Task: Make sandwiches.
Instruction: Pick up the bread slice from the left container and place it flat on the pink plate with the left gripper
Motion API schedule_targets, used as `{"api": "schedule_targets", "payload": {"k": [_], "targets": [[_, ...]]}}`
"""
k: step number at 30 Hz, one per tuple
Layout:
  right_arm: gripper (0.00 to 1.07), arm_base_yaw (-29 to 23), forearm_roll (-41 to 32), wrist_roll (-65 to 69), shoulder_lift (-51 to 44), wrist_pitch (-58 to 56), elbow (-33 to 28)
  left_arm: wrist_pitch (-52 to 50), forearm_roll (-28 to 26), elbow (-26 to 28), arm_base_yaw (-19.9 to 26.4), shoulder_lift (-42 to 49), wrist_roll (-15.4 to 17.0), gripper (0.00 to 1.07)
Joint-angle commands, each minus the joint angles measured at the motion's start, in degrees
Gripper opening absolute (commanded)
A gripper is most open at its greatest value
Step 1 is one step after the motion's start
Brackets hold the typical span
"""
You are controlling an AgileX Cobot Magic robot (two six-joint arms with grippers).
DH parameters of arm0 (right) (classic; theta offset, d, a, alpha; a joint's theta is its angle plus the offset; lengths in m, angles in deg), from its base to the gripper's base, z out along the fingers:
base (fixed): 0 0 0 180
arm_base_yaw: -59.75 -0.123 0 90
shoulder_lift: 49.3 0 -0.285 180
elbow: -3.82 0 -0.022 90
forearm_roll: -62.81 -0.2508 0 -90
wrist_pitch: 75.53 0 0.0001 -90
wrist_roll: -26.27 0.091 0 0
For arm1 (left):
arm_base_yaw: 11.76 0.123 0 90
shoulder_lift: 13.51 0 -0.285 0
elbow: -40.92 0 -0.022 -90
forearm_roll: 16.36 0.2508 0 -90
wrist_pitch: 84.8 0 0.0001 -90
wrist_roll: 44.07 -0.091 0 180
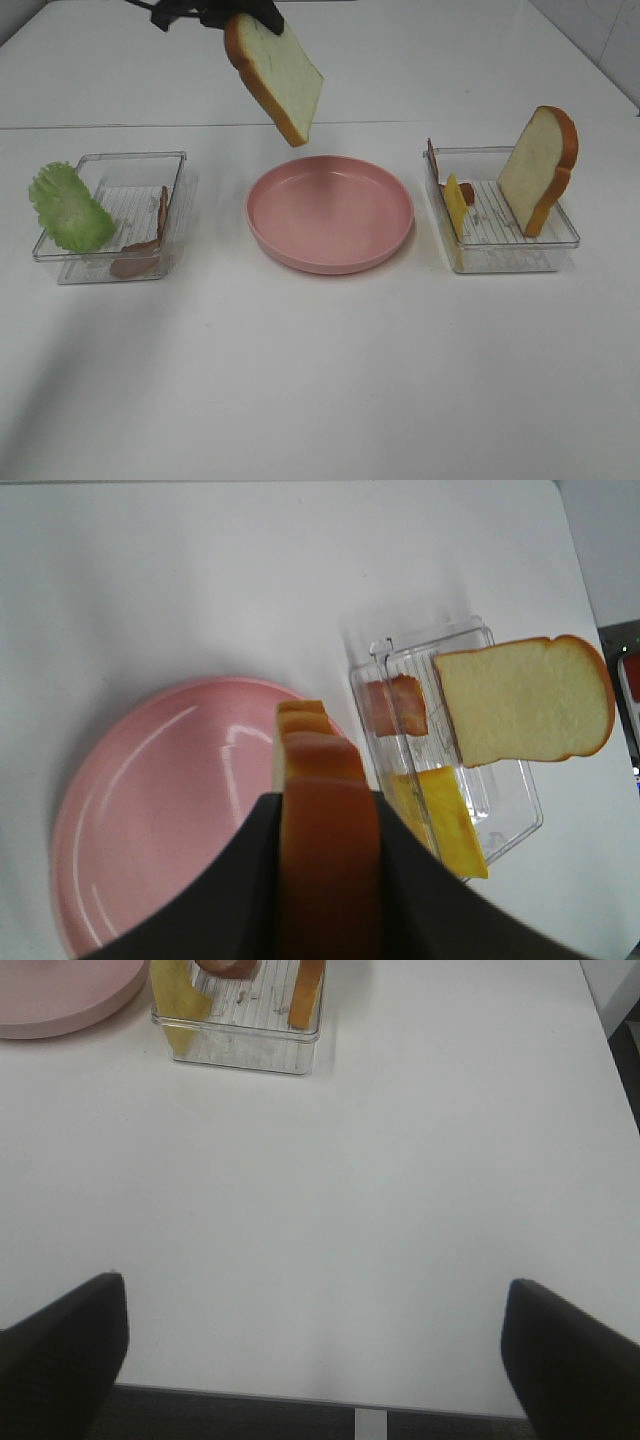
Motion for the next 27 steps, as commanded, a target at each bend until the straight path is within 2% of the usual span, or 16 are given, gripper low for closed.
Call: {"api": "schedule_targets", "payload": {"k": [1, 9, 12, 18, 27], "targets": [[0.99, 0.29, 0.00, -0.34, -0.29, 0.29, -0.11, -1.55, -1.95, 0.06, -2.58, -2.06, -0.92, 0.00], [0.99, 0.29, 0.00, -0.34, -0.29, 0.29, -0.11, -3.90, -6.76, 0.06, -6.42, -8.14, -0.92, 0.00], [0.99, 0.29, 0.00, -0.34, -0.29, 0.29, -0.11, -5.56, -7.85, 0.06, -7.33, -10.83, 0.34, 0.00], [0.99, 0.29, 0.00, -0.34, -0.29, 0.29, -0.11, -7.10, -7.45, 0.06, -7.28, -13.24, 3.38, 0.00], [0.99, 0.29, 0.00, -0.34, -0.29, 0.29, -0.11, -7.10, -5.50, 0.06, -7.28, -14.78, 3.61, 0.00]]}}
